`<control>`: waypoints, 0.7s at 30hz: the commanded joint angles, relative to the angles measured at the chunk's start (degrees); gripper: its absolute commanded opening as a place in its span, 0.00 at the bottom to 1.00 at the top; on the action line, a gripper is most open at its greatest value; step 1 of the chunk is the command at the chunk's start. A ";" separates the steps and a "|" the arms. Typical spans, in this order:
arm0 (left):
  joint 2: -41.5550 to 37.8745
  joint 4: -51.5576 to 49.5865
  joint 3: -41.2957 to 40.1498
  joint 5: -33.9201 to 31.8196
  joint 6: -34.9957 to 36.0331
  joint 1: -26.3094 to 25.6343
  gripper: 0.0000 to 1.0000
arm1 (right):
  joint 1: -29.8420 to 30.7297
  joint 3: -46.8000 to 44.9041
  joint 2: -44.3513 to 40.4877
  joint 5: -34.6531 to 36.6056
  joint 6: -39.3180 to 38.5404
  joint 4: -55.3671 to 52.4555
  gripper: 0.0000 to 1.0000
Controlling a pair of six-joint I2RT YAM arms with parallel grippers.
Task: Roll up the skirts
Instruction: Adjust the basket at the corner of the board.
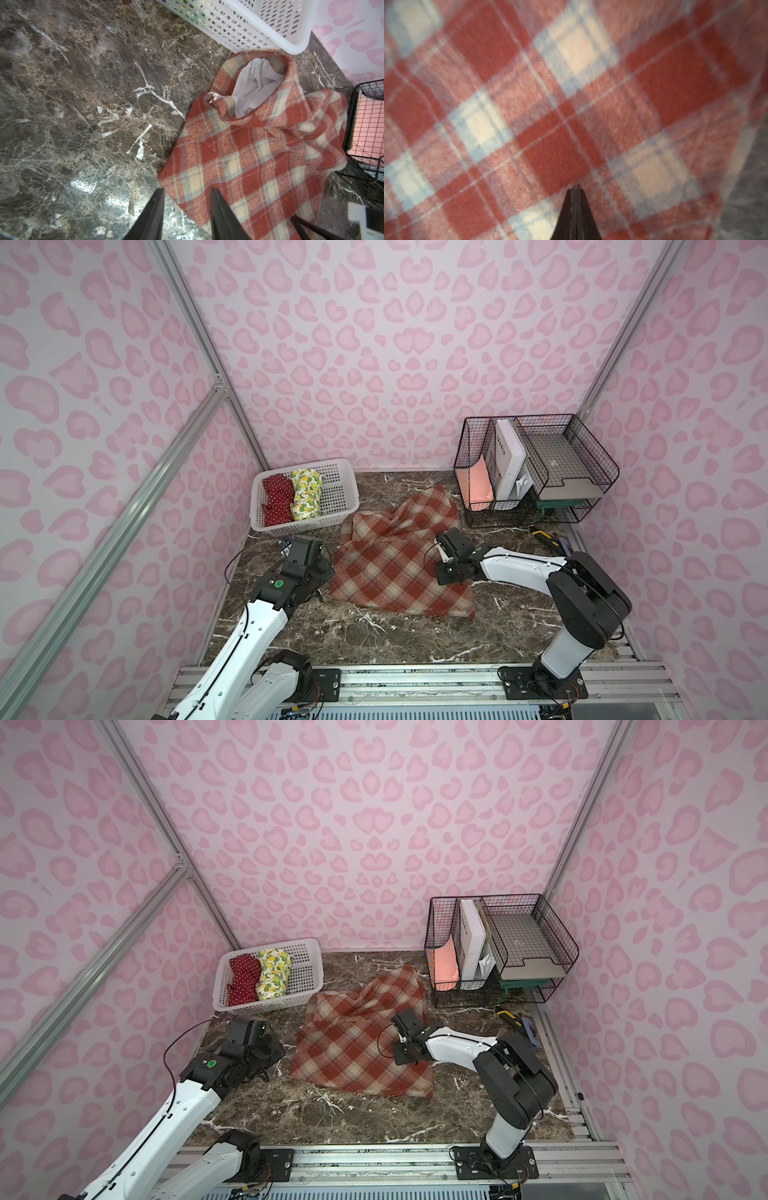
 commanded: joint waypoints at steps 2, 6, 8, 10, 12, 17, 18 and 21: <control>6.46 4.61 1.75 -6.44 -2.30 3.11 0.38 | 0.18 -7.93 -2.46 -5.24 6.07 -1.30 0.00; 22.46 5.41 9.19 -5.88 -6.30 10.07 0.31 | 0.10 -15.37 -8.81 -5.75 10.73 -3.12 0.00; 30.62 6.32 12.70 -1.64 -8.82 14.32 0.22 | -0.26 -17.28 -12.14 -5.71 12.73 -4.56 0.00; 36.59 8.87 14.61 1.30 -10.71 17.62 0.18 | -1.52 -18.25 -14.45 -5.45 13.97 -6.20 0.00; 42.27 10.71 16.99 4.27 -11.38 20.58 0.18 | -3.38 -18.19 -16.10 -4.97 13.83 -7.69 0.00; 53.77 11.92 25.85 5.98 -9.95 24.13 0.18 | -6.45 -15.58 -15.86 -5.67 11.91 -7.95 0.00; 55.91 12.77 27.74 7.39 -9.79 24.82 0.18 | -6.49 -14.71 -14.97 -5.88 11.23 -7.89 0.00; 61.48 13.82 33.76 10.65 -8.19 26.09 0.18 | -6.36 -12.94 -13.98 -5.96 10.63 -8.63 0.00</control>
